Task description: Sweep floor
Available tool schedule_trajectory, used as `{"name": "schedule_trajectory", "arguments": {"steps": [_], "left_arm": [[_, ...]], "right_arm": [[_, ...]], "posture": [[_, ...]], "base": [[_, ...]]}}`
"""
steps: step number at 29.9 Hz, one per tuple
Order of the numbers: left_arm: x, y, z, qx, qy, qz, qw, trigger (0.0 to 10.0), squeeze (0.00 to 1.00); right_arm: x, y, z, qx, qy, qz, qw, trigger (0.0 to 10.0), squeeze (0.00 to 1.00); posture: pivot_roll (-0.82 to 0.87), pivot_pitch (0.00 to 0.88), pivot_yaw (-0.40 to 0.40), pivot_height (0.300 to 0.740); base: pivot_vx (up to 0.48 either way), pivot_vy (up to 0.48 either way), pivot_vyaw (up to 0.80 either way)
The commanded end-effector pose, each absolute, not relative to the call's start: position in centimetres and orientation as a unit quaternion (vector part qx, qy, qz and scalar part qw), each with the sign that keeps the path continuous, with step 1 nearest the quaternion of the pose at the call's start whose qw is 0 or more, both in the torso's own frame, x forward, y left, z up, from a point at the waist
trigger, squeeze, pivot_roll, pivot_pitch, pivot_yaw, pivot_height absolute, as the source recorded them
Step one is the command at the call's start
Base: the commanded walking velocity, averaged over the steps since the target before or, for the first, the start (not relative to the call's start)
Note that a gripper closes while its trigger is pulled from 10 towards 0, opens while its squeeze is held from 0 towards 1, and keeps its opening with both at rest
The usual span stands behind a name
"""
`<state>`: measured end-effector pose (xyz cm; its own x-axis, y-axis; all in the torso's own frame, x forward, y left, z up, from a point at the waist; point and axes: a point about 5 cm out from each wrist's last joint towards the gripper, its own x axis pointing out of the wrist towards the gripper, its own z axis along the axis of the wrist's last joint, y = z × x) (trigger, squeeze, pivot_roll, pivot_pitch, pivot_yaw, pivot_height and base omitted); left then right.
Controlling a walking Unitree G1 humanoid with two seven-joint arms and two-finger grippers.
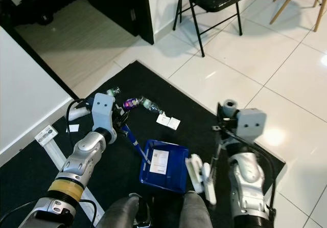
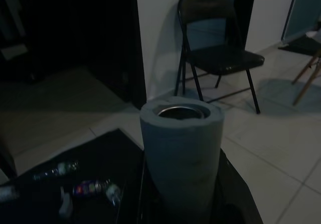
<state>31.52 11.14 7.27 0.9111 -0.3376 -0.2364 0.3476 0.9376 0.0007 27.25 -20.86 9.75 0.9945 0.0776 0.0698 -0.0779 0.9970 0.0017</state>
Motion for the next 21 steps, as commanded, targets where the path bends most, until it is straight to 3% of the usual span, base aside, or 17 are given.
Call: {"name": "schedule_trajectory", "arguments": {"steps": [1,12,21], "left_arm": [[30.4,11.5,5.1,0.031,0.168,-0.177,0.969,10.0,0.0],[30.6,11.0,5.4,0.028,0.169,-0.181,0.969,10.0,0.0],[31.5,11.2,6.0,0.006,0.171,-0.159,0.972,10.0,0.0]], "right_arm": [[27.4,-19.9,9.8,0.028,-0.049,0.055,0.997,10.0,0.0],[27.7,-15.7,13.1,0.038,-0.103,0.169,0.979,10.0,0.0],[25.8,-16.7,16.1,-0.018,-0.125,0.219,0.968,10.0,0.0]], "posture": [[-0.18,0.203,0.14,0.74],[-0.19,0.2,0.137,0.74],[-0.2,0.192,0.121,0.74]], "base": [[0.0,0.0,0.0],[0.0,0.0,0.0],[0.0,0.0,0.0]]}}
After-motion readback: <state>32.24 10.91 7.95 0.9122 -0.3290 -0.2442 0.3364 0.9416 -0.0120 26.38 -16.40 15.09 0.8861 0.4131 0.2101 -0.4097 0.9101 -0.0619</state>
